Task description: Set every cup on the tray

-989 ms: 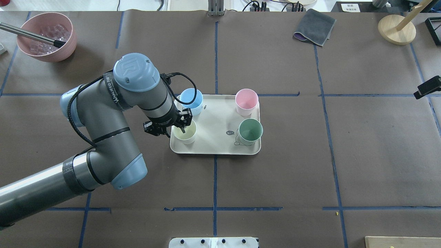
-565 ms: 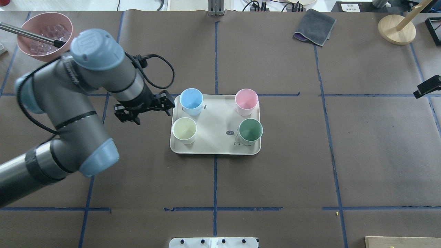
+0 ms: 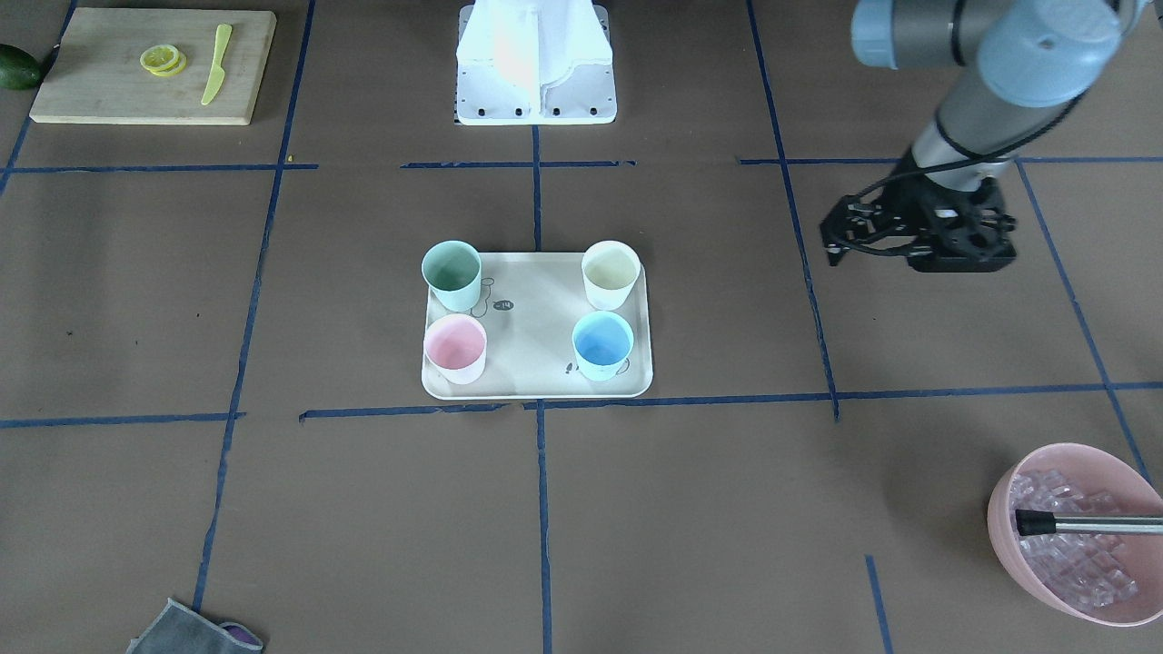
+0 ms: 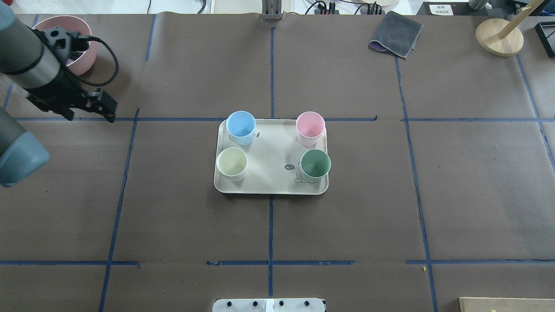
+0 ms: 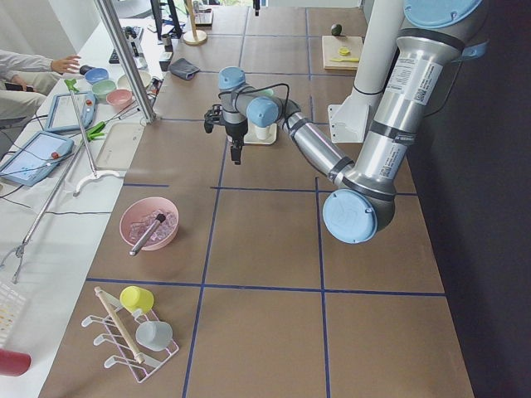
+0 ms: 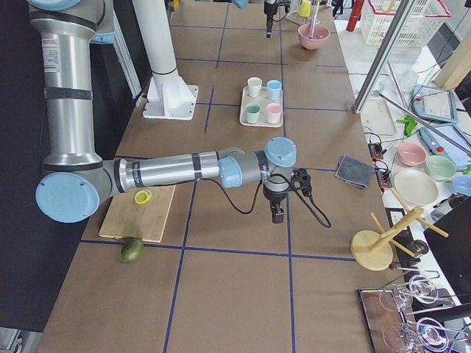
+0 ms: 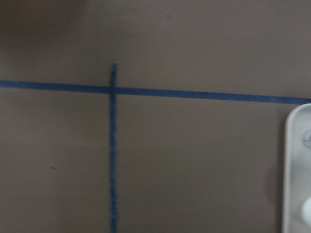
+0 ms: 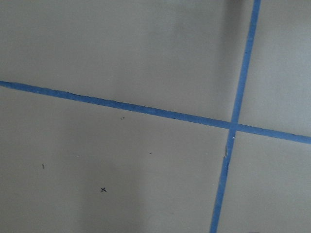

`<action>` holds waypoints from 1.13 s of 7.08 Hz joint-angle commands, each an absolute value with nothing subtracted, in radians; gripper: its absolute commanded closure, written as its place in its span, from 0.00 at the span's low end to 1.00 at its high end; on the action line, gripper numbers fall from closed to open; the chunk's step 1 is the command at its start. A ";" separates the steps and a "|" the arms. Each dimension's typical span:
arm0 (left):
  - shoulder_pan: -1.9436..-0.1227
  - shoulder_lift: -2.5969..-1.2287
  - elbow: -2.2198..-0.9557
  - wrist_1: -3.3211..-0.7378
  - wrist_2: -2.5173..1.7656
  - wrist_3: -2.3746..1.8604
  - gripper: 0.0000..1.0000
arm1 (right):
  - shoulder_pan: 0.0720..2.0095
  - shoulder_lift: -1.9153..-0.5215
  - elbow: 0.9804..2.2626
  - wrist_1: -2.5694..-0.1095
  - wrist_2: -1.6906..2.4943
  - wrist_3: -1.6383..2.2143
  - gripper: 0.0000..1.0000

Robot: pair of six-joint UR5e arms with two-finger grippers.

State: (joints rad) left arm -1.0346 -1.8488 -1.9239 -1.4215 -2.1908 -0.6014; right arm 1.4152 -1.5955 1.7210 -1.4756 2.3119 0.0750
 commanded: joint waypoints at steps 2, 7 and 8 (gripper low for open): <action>-1.351 -1.709 -1.765 -1.420 -2.224 0.060 0.00 | 1.503 -1.664 1.727 -1.509 2.315 -0.015 0.00; -1.529 -1.606 -1.586 -1.453 -2.310 0.158 0.00 | 1.496 -1.657 1.744 -1.532 2.309 0.003 0.00; -1.532 -1.605 -1.603 -1.453 -2.313 0.158 0.00 | 1.496 -1.657 1.744 -1.532 2.310 0.002 0.00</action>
State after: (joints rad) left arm -1.5276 -1.6110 -1.5978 -1.4525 -2.3117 0.1581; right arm 1.4973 -1.6572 1.7454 -1.5336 2.3089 0.0024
